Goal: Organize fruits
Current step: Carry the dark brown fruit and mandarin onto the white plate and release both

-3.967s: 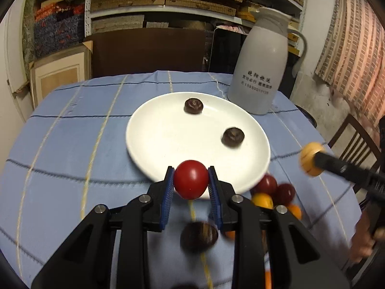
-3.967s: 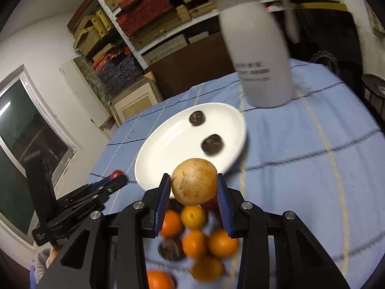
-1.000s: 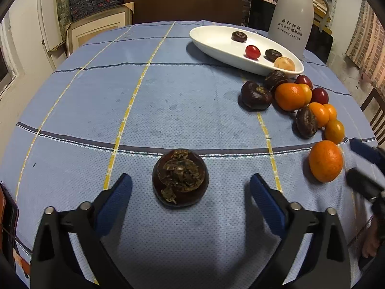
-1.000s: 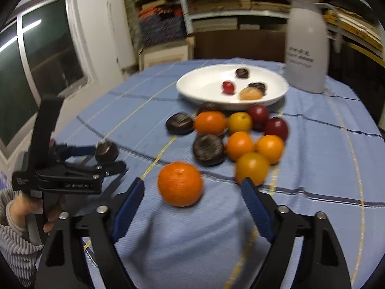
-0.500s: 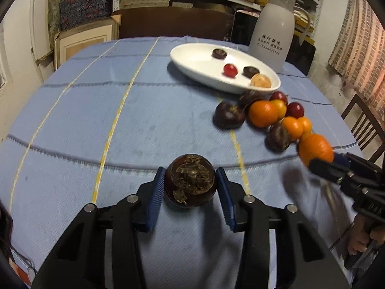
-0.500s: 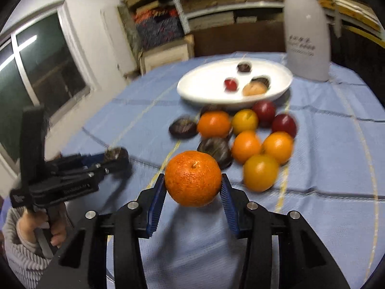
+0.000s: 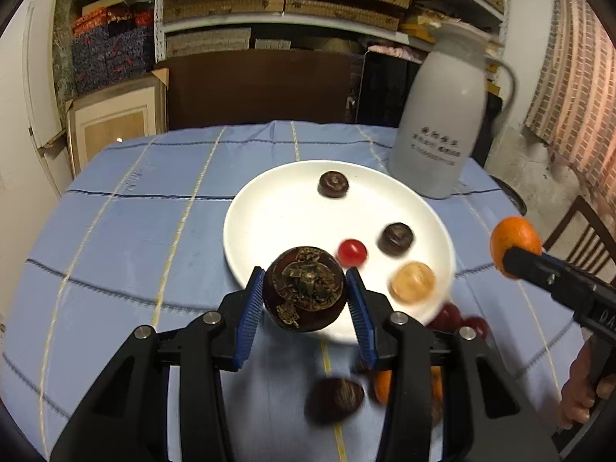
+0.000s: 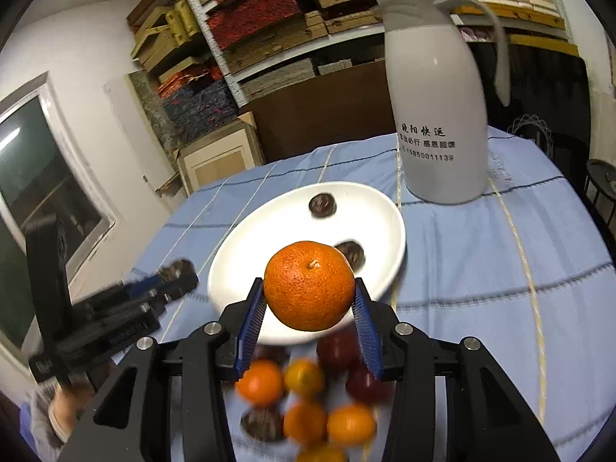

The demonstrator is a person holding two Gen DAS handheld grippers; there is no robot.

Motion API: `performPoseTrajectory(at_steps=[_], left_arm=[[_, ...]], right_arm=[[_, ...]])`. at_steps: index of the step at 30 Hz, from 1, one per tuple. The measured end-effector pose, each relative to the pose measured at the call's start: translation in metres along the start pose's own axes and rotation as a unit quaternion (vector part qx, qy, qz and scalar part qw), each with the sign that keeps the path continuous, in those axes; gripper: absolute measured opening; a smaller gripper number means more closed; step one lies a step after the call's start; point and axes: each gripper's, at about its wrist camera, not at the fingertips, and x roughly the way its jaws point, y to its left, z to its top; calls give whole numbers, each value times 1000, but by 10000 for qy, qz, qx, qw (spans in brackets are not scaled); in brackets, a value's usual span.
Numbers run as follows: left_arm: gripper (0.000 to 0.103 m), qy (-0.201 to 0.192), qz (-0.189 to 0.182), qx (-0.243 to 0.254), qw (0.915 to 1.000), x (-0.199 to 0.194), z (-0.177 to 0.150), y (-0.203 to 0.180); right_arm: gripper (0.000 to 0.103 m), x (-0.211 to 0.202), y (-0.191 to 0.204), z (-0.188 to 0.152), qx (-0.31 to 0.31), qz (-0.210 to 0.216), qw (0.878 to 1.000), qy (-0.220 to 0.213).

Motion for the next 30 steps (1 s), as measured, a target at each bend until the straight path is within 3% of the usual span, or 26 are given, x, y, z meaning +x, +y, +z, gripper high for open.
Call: performPoseTrajectory(at_steps=[5, 9, 11, 13, 18, 22, 26, 30], left_arm=[[42, 326, 90, -61, 9994, 57, 10, 8], [44, 454, 49, -44, 9989, 75, 7, 12], [68, 389, 159, -39, 9991, 74, 7, 12], [82, 243, 145, -74, 9996, 67, 8, 12], [87, -22, 263, -167, 9995, 35, 6, 15], [91, -204, 367, -262, 9988, 4, -13, 22], [95, -277, 439, -481, 9975, -24, -48, 32], [96, -112, 636, -447, 9969, -31, -79, 31]], right_arm=[[45, 63, -20, 28, 254, -119, 9993, 241], [48, 93, -28, 31, 261, -96, 9988, 404], [54, 98, -34, 30, 417, -26, 9982, 437], [57, 91, -38, 32, 548, -22, 9980, 304], [61, 39, -30, 46, 558, 169, 9981, -215], [66, -6, -13, 38, 384, 258, 9977, -497], [67, -30, -4, 10, 205, 172, 9979, -582], [68, -41, -6, -42, -34, -164, 9987, -485]])
